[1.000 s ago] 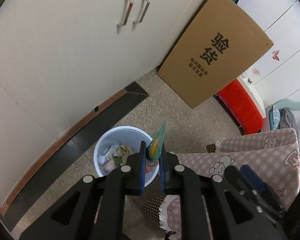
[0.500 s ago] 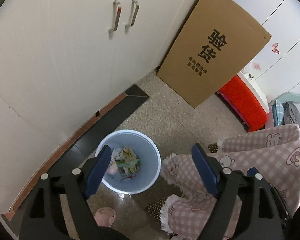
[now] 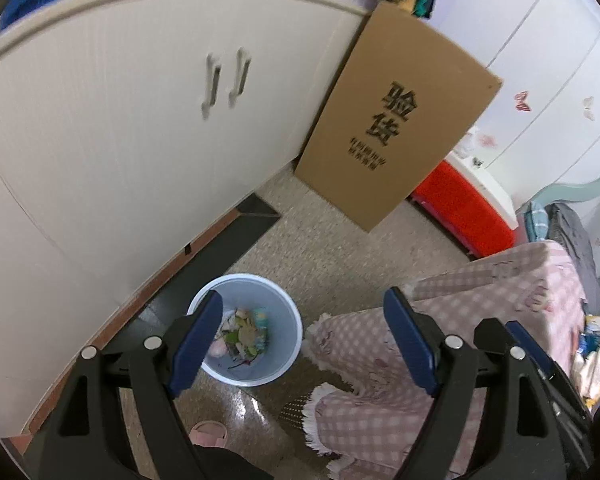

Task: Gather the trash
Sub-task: 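Grasp the red-white toothpaste box with the left tool while the right tool grasps white medicine boxes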

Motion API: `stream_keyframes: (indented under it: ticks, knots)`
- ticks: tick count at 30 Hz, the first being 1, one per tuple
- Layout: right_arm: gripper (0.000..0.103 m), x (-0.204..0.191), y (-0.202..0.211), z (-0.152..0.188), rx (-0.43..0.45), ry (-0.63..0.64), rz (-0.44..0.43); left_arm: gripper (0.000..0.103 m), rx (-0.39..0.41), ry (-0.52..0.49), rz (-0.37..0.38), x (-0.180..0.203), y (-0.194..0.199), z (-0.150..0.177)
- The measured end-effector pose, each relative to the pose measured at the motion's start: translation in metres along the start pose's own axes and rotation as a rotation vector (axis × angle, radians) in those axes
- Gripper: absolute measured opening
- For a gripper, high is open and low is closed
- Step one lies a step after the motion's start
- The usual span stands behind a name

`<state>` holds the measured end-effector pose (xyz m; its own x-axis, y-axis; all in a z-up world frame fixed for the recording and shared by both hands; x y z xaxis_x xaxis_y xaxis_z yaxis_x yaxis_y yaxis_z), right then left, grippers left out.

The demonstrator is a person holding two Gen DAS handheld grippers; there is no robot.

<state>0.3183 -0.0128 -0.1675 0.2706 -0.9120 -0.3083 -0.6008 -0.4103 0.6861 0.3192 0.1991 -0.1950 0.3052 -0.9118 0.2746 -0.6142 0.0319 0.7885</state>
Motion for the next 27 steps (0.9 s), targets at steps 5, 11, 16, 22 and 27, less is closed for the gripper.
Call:
stream_keyframes:
  ticks: [5,11,16,22,27]
  knots:
    - [0.067,0.015,0.047,-0.006,0.071,-0.010,0.006,0.081,0.058,-0.054,0.043,0.034,0.040,0.002]
    - [0.068,0.052,0.102,-0.008,0.139,-0.031,0.040,0.081,0.077,-0.121,0.115,0.084,0.072,0.016]
    - [0.068,0.101,0.147,-0.003,0.187,-0.056,0.099,0.081,0.046,-0.165,0.182,0.135,0.082,0.038]
    - [0.070,0.168,0.195,0.007,0.236,-0.106,0.201,0.081,-0.049,-0.229,0.288,0.204,0.074,0.078]
    - [0.070,0.212,0.215,0.017,0.244,-0.150,0.243,0.081,-0.114,-0.258,0.328,0.250,0.061,0.104]
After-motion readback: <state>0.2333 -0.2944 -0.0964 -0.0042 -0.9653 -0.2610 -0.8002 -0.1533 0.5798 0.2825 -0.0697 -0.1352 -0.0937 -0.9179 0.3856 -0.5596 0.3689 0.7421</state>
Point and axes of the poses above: each gripper's, at about its wrist camera, not at the fingertips, and y roughly against the way its jaws point, x to its right, z to its underside, the point moved 2 cm from there along -y, roughly the way its jaws point, and after that the axes turned 4 degrees about -y, right-handed, at the moved point
